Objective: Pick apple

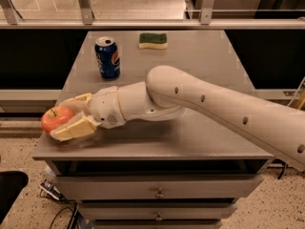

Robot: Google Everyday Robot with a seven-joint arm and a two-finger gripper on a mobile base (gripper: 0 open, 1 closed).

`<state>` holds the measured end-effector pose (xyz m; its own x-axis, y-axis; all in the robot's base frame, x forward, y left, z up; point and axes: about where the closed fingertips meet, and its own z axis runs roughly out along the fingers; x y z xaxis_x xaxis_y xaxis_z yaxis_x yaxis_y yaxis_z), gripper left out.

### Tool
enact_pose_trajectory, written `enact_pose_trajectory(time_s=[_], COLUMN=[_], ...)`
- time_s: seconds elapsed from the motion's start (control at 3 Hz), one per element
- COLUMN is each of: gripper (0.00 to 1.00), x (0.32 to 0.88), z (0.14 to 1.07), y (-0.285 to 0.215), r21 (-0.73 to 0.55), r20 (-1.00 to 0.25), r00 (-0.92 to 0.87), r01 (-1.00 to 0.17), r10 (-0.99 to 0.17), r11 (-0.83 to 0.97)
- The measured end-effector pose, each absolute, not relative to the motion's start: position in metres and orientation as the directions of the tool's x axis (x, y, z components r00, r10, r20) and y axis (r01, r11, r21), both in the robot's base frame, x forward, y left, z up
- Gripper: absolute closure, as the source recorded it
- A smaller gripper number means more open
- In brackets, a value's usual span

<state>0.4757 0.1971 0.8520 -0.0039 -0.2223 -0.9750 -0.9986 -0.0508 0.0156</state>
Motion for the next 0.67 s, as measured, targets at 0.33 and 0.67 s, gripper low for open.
enact_pose_trajectory(time_s=[0.33,0.67], gripper=[1.0,1.0], x=[0.474,0.474], z=[0.852,0.865], y=[0.199,0.193], r21=[0.015,0.0], r20=[-0.975,-0.984], r00=[-0.003,0.016], r01=[-0.998,-0.996], r10=[-0.222,-0.18], r11=[-0.054,-0.087])
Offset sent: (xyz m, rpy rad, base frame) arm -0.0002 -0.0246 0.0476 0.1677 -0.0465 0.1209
